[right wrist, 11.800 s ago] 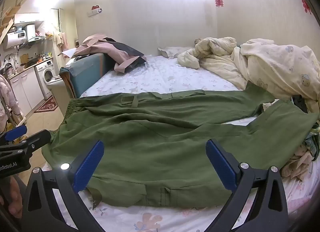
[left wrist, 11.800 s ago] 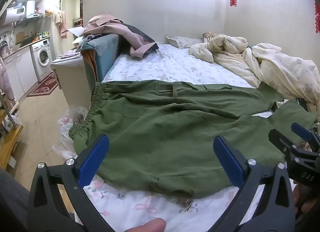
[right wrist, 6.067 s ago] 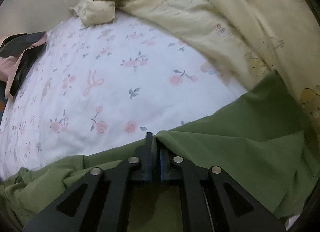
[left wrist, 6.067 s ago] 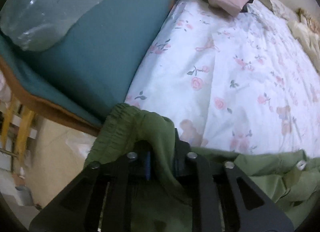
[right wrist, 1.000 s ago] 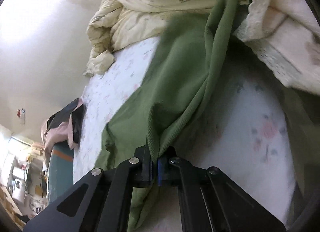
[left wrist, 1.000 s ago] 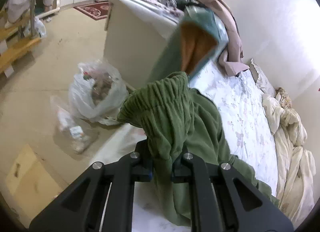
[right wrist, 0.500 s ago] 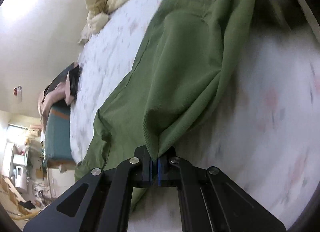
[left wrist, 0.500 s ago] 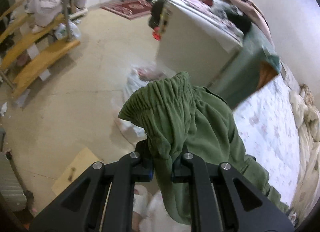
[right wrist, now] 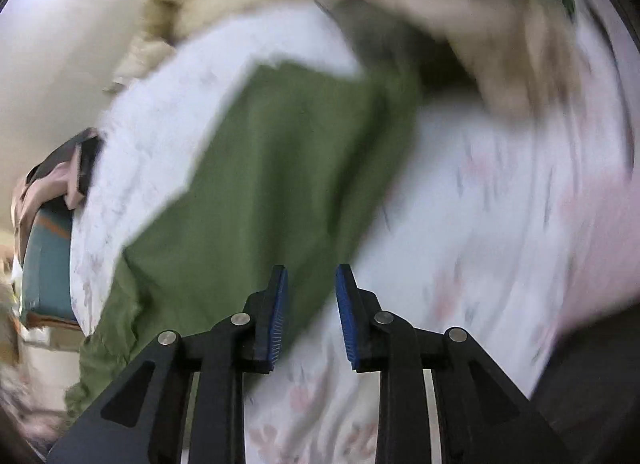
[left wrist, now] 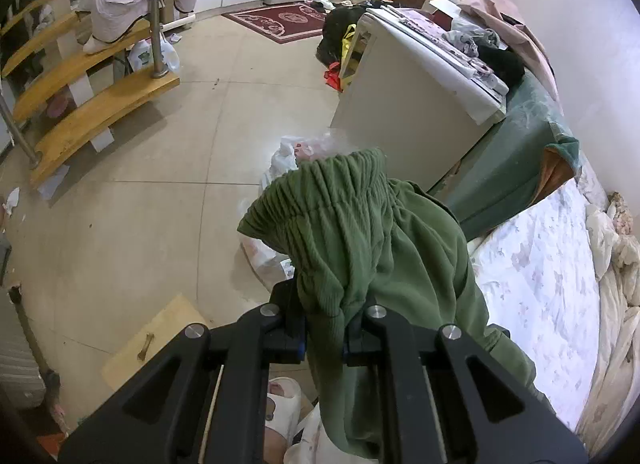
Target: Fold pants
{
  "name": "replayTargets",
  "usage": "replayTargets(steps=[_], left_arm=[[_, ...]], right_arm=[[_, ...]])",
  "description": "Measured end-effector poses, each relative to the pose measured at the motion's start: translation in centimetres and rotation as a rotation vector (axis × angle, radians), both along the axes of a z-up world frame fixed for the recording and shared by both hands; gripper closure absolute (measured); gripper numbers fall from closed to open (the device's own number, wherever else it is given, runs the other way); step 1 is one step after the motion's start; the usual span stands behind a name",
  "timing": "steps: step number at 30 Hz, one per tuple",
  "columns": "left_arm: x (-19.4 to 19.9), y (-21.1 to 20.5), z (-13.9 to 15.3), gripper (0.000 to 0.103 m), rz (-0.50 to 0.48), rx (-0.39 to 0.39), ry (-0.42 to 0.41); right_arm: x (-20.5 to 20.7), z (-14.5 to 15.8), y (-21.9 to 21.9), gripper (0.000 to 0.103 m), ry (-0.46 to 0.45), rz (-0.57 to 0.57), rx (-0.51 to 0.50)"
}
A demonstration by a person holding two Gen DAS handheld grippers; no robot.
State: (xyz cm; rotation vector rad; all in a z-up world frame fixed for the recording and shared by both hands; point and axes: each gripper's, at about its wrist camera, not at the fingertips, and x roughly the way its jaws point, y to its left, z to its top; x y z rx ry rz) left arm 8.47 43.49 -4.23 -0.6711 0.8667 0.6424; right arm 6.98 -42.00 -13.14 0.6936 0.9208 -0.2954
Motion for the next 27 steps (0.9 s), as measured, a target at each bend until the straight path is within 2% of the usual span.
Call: replayTargets(steps=[2, 3, 5, 6, 7, 8, 9, 10, 12, 14, 16, 17, 18, 19, 23, 26, 27], left_arm=[[0.4, -0.3, 0.0, 0.094, -0.003, 0.015, 0.01], [0.6, -0.5, 0.0, 0.094, -0.006, 0.024, 0.015], [0.8, -0.6, 0.1, 0.094, -0.011, 0.037, 0.022], [0.8, -0.7, 0.1, 0.094, -0.01, 0.041, 0.025], [0.8, -0.8, 0.1, 0.094, -0.008, 0.041, 0.027], [0.9, -0.8, 0.0, 0.094, -0.008, 0.041, 0.03], [1.0, -0.9, 0.0, 0.094, -0.005, 0.044, 0.037], [1.0, -0.9, -0.1, 0.094, -0.003, 0.043, 0.041], [1.1, -0.9, -0.1, 0.094, -0.001, 0.039, 0.043], [1.1, -0.8, -0.1, 0.094, -0.001, 0.034, 0.038], [1.1, -0.7, -0.1, 0.094, -0.003, 0.029, 0.033], [1.1, -0.7, -0.2, 0.094, -0.006, 0.029, 0.032], [1.2, -0.8, -0.2, 0.094, -0.012, 0.027, 0.031], [1.3, -0.8, -0.2, 0.094, -0.016, 0.028, 0.032], [1.4, -0.9, -0.1, 0.094, -0.028, 0.035, 0.03], [1.4, -0.8, 0.0, 0.094, -0.025, 0.031, 0.029], [1.4, -0.8, 0.0, 0.094, -0.024, 0.029, 0.028]], right_arm=[[3.1, -0.2, 0.2, 0.076, 0.003, 0.094, -0.026], [5.0, -1.3, 0.0, 0.076, 0.031, 0.14, -0.01], [8.4, -5.2, -0.3, 0.076, 0.118, 0.209, 0.082], [9.0, -7.0, -0.3, 0.08, 0.184, 0.227, 0.065], [9.3, -8.2, -0.6, 0.085, 0.229, 0.227, 0.007], [9.2, -8.5, -1.3, 0.091, 0.224, 0.216, -0.037], [8.9, -8.3, -2.1, 0.103, 0.235, 0.172, -0.079], [8.0, -7.9, -3.8, 0.103, 0.248, 0.083, -0.083], [6.9, -6.8, -5.8, 0.103, 0.258, 0.008, -0.074], [5.6, -4.4, -6.9, 0.096, 0.199, 0.006, -0.027], [4.0, -1.9, -8.1, 0.094, 0.131, -0.046, -0.03], [3.3, -1.1, -8.8, 0.09, 0.104, -0.073, -0.017], [2.9, -0.7, -9.4, 0.077, 0.087, -0.093, 0.013], [2.8, -0.7, -9.9, 0.073, 0.084, -0.103, 0.047], [3.4, -2.0, -10.7, 0.073, 0.103, -0.087, 0.132], [3.6, -3.2, -10.4, 0.073, 0.127, -0.094, 0.097], [3.9, -3.5, -10.3, 0.066, 0.133, -0.099, 0.082]])
